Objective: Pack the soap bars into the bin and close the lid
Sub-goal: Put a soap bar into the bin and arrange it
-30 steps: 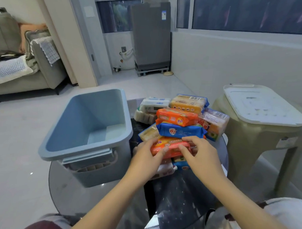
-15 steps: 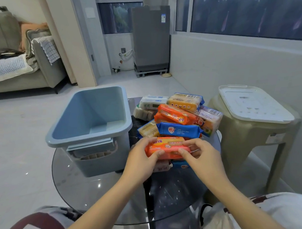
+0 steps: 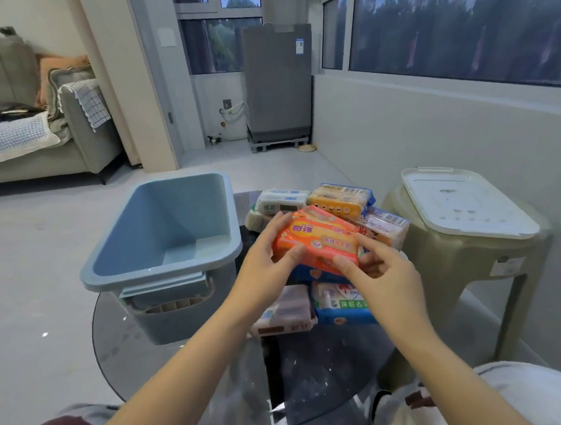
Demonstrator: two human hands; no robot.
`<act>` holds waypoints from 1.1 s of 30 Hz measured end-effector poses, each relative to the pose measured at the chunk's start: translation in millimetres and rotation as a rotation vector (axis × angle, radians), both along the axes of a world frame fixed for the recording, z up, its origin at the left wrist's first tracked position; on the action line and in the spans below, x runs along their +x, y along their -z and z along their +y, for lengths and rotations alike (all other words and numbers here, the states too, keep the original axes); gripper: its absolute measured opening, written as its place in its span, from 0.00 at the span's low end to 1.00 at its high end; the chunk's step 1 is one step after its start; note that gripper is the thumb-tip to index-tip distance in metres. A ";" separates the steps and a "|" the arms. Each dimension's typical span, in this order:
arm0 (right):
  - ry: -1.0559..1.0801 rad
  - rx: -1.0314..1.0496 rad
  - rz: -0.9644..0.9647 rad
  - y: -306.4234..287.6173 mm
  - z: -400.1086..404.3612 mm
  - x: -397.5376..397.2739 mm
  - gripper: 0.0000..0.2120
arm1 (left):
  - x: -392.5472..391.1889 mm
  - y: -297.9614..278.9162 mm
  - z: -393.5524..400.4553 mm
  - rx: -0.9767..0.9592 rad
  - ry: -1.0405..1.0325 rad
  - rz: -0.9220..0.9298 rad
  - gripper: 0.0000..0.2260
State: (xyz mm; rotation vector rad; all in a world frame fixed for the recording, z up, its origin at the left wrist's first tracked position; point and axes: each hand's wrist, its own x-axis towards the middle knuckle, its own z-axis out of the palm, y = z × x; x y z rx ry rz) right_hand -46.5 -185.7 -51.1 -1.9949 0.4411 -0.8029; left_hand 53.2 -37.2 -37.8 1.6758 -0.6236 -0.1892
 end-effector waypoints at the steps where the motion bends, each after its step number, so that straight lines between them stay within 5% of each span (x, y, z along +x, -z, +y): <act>1: 0.009 -0.001 -0.011 -2.1 -1.1 3.8 0.28 | 4.5 -1.6 -6.1 -0.039 -0.003 0.026 0.22; 9: 0.078 0.103 -0.018 -18.4 -11.8 56.4 0.22 | 54.8 -15.0 -67.1 -0.245 -0.131 0.172 0.22; 21: 0.098 0.440 0.152 -9.6 -33.0 77.8 0.23 | 90.0 -4.9 -92.8 0.093 -0.157 0.390 0.25; 28: 0.065 0.520 0.118 -10.5 -30.6 72.4 0.22 | 66.5 -24.7 -90.3 0.007 -0.181 0.295 0.13; 33: -0.002 0.567 -0.029 -34.4 -17.5 61.6 0.21 | 46.2 -62.9 -79.5 -0.043 -0.213 0.119 0.14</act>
